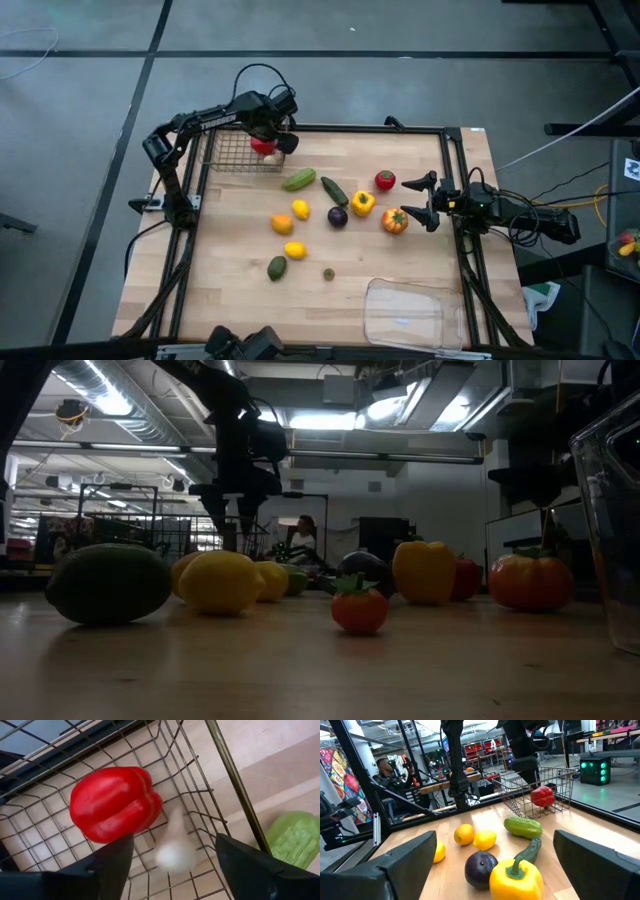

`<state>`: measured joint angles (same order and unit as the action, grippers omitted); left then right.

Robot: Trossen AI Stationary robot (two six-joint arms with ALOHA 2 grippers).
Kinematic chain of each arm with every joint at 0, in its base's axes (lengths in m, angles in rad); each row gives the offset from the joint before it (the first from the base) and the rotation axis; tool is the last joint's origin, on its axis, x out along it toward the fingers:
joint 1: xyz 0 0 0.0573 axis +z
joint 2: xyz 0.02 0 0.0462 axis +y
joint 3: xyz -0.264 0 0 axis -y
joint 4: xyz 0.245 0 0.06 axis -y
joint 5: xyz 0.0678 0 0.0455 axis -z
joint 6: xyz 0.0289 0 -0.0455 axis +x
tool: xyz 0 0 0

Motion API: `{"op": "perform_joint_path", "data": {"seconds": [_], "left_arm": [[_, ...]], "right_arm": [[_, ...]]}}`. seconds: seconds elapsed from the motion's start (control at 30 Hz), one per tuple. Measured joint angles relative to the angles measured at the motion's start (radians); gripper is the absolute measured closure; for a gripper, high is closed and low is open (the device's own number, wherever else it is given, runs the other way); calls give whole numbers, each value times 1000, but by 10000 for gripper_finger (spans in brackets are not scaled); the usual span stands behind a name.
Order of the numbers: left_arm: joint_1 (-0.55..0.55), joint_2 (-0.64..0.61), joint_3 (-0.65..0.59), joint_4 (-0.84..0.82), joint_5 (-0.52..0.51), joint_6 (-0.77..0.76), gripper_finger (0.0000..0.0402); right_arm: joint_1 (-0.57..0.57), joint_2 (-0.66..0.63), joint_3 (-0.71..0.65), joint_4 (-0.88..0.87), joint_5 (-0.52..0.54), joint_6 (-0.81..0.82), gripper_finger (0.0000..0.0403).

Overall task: Sort produce into baskets
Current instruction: Put the large orange tomato into the transparent bin

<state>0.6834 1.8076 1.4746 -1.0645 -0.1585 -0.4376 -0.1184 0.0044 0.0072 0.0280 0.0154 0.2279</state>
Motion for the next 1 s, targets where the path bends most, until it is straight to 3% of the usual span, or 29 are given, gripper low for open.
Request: {"op": "perform_joint_path", "data": {"seconds": [0.2,0.57,0.83,1.0], "left_arm": [[0,0,0,2,0,81,85],[-2,-37,4,40,-3,155,82],[-22,-134,4,90,-7,99,82],[-105,-211,4,112,-15,55,82]], "right_arm": [[0,0,0,0,0,0,6],[0,0,0,0,0,0,6],[0,0,0,0,0,0,6],[0,0,0,0,0,0,6]]}}
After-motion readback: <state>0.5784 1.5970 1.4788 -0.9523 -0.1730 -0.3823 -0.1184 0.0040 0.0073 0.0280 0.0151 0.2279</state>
